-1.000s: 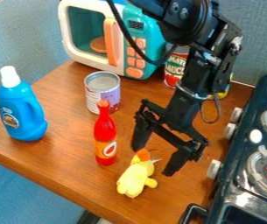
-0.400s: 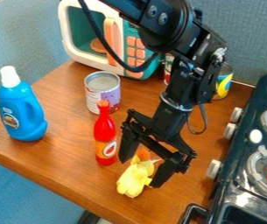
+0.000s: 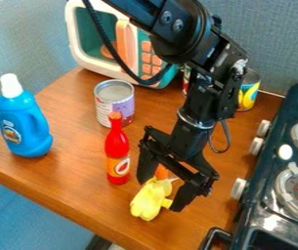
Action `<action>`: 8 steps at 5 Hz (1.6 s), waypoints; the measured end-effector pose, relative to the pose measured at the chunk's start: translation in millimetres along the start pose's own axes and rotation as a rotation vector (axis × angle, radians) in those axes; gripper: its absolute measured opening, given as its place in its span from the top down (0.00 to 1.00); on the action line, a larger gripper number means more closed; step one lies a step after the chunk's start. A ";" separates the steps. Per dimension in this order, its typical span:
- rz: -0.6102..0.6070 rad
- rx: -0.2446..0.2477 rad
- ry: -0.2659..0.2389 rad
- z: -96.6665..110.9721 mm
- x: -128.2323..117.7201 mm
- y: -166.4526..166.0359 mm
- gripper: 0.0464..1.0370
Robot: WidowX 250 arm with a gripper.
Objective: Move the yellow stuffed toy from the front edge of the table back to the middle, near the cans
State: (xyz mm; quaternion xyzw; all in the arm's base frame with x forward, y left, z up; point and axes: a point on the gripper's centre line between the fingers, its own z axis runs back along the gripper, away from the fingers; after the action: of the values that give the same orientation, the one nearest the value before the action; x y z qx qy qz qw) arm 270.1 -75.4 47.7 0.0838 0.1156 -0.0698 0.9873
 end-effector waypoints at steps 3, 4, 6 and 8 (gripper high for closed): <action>0.050 -0.004 0.069 -23.1 3.8 12.2 0.04; 0.032 -0.030 0.089 -34.3 6.4 13.1 0.04; -0.034 -0.103 -0.008 -35.5 13.0 7.1 0.31; -0.038 -0.121 -0.054 -33.9 10.6 6.0 0.62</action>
State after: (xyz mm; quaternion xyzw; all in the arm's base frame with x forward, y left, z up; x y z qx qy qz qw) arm 273.9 -64.7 13.5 0.0200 0.0945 -0.0836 0.9918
